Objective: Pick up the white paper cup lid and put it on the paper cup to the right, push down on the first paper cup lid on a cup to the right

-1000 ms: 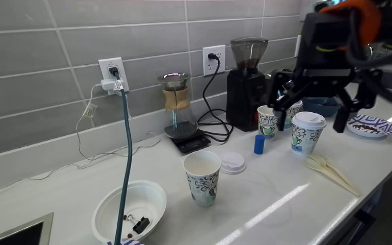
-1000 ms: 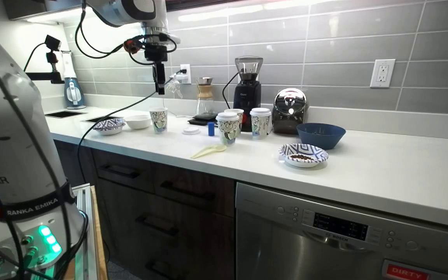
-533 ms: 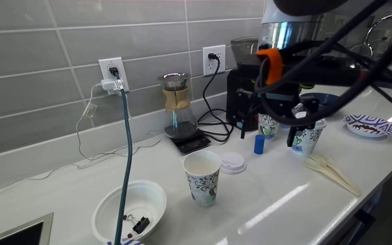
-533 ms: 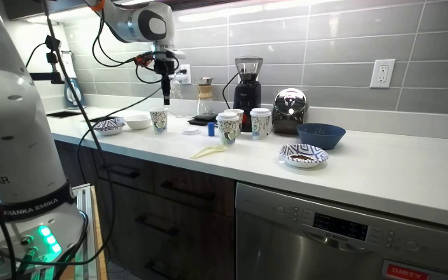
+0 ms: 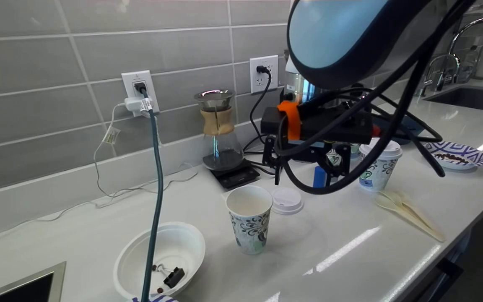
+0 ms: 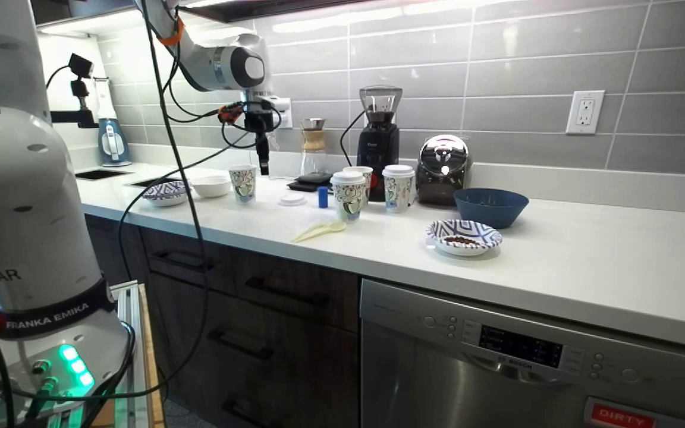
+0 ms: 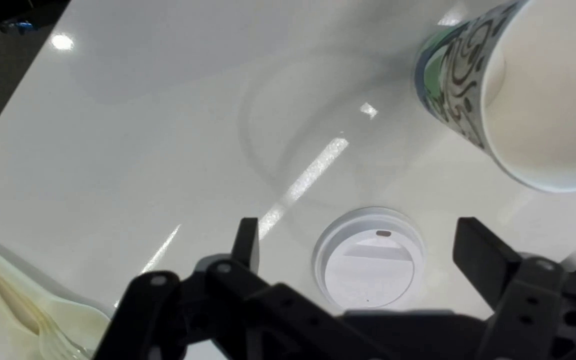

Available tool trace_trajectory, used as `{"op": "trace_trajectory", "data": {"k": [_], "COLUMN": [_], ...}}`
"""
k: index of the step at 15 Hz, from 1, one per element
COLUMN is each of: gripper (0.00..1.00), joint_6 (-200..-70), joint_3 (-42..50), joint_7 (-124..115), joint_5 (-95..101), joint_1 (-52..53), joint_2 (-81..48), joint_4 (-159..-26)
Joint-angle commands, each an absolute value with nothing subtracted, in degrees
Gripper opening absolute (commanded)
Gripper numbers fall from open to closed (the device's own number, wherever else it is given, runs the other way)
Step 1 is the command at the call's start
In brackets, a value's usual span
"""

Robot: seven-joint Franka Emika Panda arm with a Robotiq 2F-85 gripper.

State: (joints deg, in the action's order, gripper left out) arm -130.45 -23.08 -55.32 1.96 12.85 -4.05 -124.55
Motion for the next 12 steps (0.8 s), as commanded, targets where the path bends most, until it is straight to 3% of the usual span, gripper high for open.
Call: {"op": "trace_trajectory", "data": {"k": [1,12], "gripper": [1.0,1.0], "joint_6": [-130.31,-137.22], "joint_3": [-20.61,-18.22], "joint_7": [-55.09,-54.69], "joint_5": [1.71,2.72], "joint_1": [15.24,17.19], "joint_2": [-4.07,-10.82], "joint_4": [-124.28,-122.05]}}
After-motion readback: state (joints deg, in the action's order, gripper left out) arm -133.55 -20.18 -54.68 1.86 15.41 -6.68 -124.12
